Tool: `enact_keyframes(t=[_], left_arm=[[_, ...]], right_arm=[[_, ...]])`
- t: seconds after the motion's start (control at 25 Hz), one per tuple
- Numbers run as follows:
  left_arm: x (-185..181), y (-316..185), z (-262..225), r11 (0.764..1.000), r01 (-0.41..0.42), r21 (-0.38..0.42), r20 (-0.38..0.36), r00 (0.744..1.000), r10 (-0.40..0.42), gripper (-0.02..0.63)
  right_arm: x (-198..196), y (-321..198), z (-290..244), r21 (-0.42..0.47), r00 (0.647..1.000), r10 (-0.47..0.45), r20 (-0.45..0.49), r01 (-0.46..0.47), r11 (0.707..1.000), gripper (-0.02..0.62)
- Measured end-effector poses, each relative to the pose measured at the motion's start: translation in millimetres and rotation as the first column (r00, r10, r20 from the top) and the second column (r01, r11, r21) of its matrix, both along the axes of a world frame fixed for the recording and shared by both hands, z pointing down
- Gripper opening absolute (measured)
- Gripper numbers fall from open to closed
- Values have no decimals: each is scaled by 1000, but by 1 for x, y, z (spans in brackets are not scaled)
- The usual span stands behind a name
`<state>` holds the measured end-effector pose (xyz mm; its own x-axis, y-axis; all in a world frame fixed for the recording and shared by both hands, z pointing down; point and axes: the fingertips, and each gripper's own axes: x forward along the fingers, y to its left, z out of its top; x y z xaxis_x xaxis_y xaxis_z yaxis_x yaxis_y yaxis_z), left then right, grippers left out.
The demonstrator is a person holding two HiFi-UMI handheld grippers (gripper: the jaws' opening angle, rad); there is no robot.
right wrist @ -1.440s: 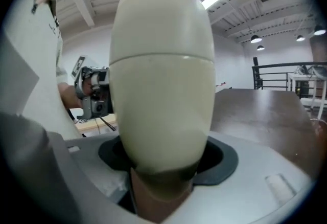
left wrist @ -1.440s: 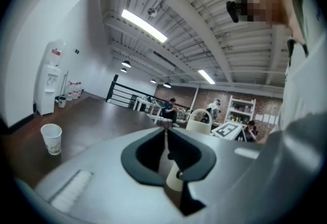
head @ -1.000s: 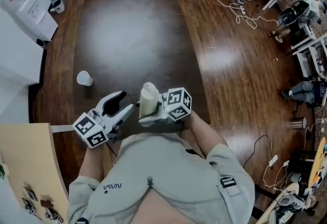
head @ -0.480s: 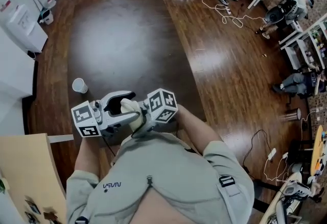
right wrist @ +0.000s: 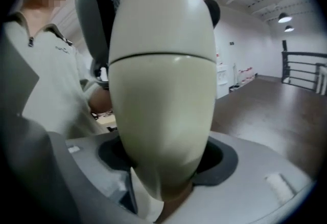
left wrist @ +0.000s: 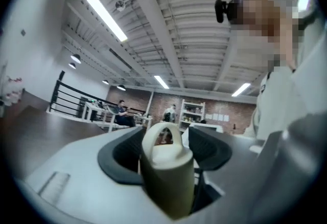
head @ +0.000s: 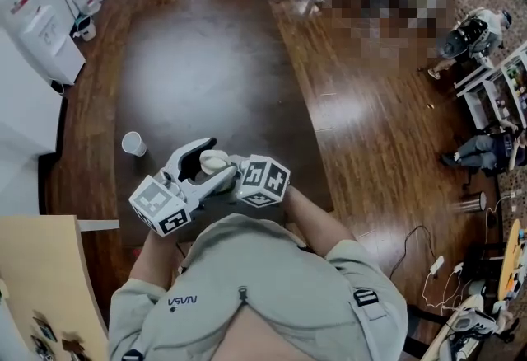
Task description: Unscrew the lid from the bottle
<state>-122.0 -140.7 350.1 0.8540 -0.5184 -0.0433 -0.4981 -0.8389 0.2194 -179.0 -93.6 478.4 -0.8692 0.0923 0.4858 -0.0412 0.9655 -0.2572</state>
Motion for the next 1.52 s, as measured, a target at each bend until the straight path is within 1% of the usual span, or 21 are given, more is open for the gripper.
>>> enact_keyframes(t=[0.04, 0.08, 0.16, 0.2, 0.24, 0.32, 0.4, 0.48, 0.56, 0.68, 0.76, 0.88, 1.0, 1.12, 1.2, 1.28, 1.32, 1.36, 1.4, 1.44, 1.52], left_arm=[[-2, -5, 2, 997, 74, 11, 28, 997, -74, 290], [-4, -10, 3, 989, 144, 19, 55, 988, -145, 290], [-6, -15, 5, 968, 248, 36, 87, 964, -250, 290], [-4, -14, 4, 960, 276, 49, 94, 955, -280, 288], [-2, -13, 3, 954, 293, 63, 99, 949, -298, 288], [4, -10, 3, 947, 312, 73, 97, 943, -319, 287], [7, -9, 7, 944, 325, 58, 85, 940, -329, 287], [7, -8, 11, 942, 333, 39, 79, 939, -335, 287], [6, -8, 15, 942, 335, 30, 85, 938, -337, 287], [6, -6, 17, 946, 323, 38, 97, 941, -325, 287], [8, -4, 16, 954, 297, 47, 99, 949, -300, 287], [11, -1, 11, 970, 238, 49, 81, 967, -242, 287], [11, 6, 4, 985, 169, 47, 50, 984, -171, 303], [7, 19, -6, 996, 80, 37, -3, 997, -80, 325], [3, 30, -10, 999, 19, 25, -44, 999, -18, 345], [-5, 38, -15, 999, -46, 19, -95, 994, 48, 349], [-8, 41, -20, 996, -83, 21, -120, 989, 85, 353], [-11, 44, -25, 992, -124, 29, -138, 982, 127, 354], [-12, 49, -31, 985, -170, 38, -150, 973, 174, 359], [-11, 54, -37, 974, -221, 47, -154, 962, 226, 359], [-7, 64, -47, 944, -324, 62, -136, 934, 329, 359]], right_arm=[[1, -12, 3, 44, 995, 93, -27, -91, 995, 301], [4, -24, 6, 94, 980, 191, -54, -185, 978, 302], [10, -41, 8, 185, 930, 357, -85, -337, 923, 302], [12, -45, 6, 219, 907, 412, -86, -387, 896, 302], [15, -48, 4, 250, 888, 452, -83, -421, 872, 302], [23, -53, 1, 313, 861, 503, -77, -458, 832, 302], [30, -54, 4, 347, 844, 530, -82, -474, 809, 302], [32, -52, 8, 349, 837, 540, -87, -482, 804, 302], [30, -51, 12, 337, 839, 537, -88, -482, 809, 302], [28, -48, 14, 319, 845, 527, -86, -478, 818, 302], [27, -46, 14, 305, 851, 519, -76, -476, 825, 302], [26, -42, 12, 261, 859, 509, -50, -481, 837, 302], [24, -36, 4, 226, 885, 466, -18, -450, 864, 302], [22, -24, -8, 206, 929, 370, 2, -362, 909, 302], [21, -12, -16, 202, 963, 270, 12, -267, 942, 302], [21, 5, -25, 177, 990, 134, 31, -138, 975, 302], [21, 15, -31, 149, 997, 57, 48, -64, 987, 302], [20, 26, -38, 112, 998, -19, 67, 11, 994, 302], [20, 37, -45, 72, 992, -90, 88, 83, 994, 302], [20, 48, -52, 30, 982, -155, 110, 152, 988, 302], [21, 67, -67, -53, 949, -273, 157, 284, 957, 302]])
